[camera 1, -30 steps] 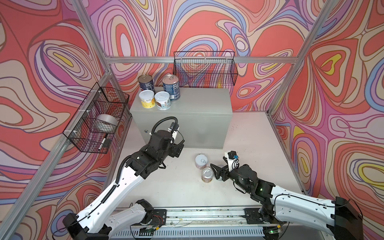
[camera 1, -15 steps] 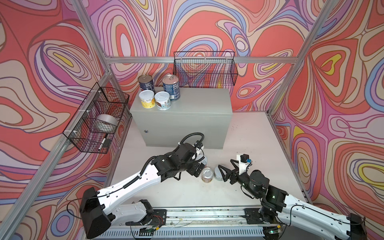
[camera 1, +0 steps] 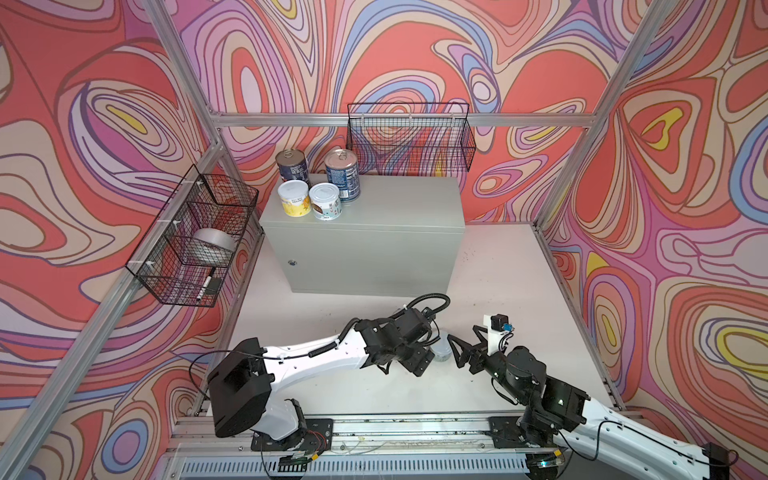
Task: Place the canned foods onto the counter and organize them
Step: 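Withdraw the left gripper toward the table cans while the right gripper hovers nearby, then lower the left gripper over the orange-printed juice can and close on it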
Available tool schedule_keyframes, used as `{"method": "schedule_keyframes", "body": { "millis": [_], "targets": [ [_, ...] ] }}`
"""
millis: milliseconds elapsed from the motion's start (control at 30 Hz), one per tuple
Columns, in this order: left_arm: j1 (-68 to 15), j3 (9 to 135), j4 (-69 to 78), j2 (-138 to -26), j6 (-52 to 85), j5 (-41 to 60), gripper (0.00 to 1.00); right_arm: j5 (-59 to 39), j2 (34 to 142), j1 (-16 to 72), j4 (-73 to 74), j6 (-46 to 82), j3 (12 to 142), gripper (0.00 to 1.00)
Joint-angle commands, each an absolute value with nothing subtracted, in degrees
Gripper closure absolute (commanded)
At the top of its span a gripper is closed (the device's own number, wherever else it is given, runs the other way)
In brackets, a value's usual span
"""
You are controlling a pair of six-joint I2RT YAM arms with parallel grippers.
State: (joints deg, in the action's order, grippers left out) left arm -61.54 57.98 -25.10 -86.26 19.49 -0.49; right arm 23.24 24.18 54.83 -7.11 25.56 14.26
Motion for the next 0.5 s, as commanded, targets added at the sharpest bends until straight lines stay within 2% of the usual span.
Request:
{"method": "schedule_keyframes", "body": {
  "millis": [0, 333, 467],
  "targets": [
    [-62.21, 61.34, -26.93, -88.8, 23.35, -5.73, 0.15, 23.46, 25.7, 54.84, -7.65, 24.99, 16.28, 0.06],
    [-62.84, 63.89, -27.24, -94.54, 23.73, -8.97, 0.16, 22.88, 26.93, 54.89, -6.5, 24.32, 16.17, 0.06],
    [-63.74, 64.71, -29.17, -95.14, 23.87, -13.38, 0.15, 23.14, 26.89, 54.84, -6.42, 24.12, 15.75, 0.06]
  ]
}}
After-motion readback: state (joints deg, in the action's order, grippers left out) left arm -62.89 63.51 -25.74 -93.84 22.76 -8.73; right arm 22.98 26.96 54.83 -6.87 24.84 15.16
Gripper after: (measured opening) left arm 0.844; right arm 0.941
